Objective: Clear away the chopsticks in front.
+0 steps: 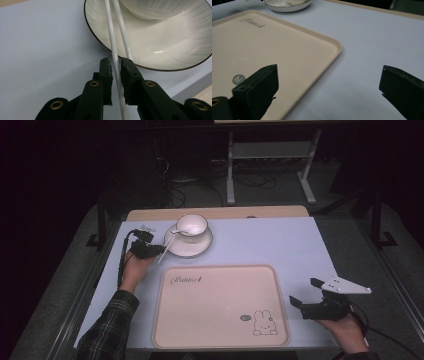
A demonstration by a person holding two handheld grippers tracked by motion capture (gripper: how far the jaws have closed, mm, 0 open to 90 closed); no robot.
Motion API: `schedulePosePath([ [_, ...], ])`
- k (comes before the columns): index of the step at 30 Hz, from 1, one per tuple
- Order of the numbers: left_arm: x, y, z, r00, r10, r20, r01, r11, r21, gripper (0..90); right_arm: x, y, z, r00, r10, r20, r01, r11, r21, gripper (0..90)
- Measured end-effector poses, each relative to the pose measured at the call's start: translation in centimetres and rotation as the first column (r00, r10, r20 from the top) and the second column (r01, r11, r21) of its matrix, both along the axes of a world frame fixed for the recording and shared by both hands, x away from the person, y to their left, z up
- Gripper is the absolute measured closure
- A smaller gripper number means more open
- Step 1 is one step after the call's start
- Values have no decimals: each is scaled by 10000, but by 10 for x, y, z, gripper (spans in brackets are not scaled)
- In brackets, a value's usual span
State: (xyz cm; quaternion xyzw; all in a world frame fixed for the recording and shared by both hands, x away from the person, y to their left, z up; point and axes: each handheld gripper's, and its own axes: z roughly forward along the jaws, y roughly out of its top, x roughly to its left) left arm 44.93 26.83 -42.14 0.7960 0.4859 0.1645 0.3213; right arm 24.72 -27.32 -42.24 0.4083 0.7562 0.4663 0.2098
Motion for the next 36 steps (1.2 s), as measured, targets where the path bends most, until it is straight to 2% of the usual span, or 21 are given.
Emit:
schedulePosePath([
  [5, 2, 1, -2, 10000, 21, -31, -21, 10000, -18, 828, 0, 0, 0, 10000, -11, -37, 11, 10000, 5, 16],
  [10, 3, 0, -3, 10000, 39, -42, -39, 10000, -38, 831, 0, 0, 0, 10000, -20, -29, 20, 10000, 19, 17],
  [14, 3, 2, -3, 9996, 287, 37, -287, 9996, 20, 856, 0, -1, -1, 10000, -23, -62, 23, 10000, 0, 17],
  [17, 3, 4, -3, 9991, 430, 64, -430, 9991, -40, 858, 0, -1, -1, 10000, -35, -53, 36, 10000, 12, 17],
  [22, 1, 11, 2, 9987, 484, 172, -477, 9981, -393, 859, 0, -1, -1, 10000, -43, -53, 43, 10000, 20, 17],
  [26, -6, 16, 7, 9983, 417, 395, -391, 9972, -640, 860, 0, -1, -1, 10000, -37, -31, 37, 10000, 39, 17],
  [27, -12, 19, 9, 9985, 346, 426, -313, 9966, -757, 860, 0, -1, -1, 10000, -37, -28, 37, 10000, 32, 17],
  [29, -15, 21, 10, 9986, 306, 440, -272, 9969, -743, 860, 0, -2, 0, 10000, -41, -18, 41, 10000, 30, 17],
  [30, -22, 26, 12, 9985, 264, 478, -228, 9969, -750, 860, 0, -2, 0, 10000, -44, -18, 44, 10000, 40, 17],
  [33, -29, 31, 15, 9981, 291, 534, -251, 9969, -742, 860, 0, -1, 0, 10000, -51, -13, 51, 10000, 35, 17],
  [35, -41, 39, 18, 9983, 262, 520, -217, 9961, -853, 860, -1, -1, 0, 10000, -41, -8, 41, 10000, 13, 17],
  [36, -41, 39, 18, 9983, 262, 520, -217, 9961, -853, 860, -1, -1, 0, 10000, -41, -8, 41, 10000, 13, 17],
])
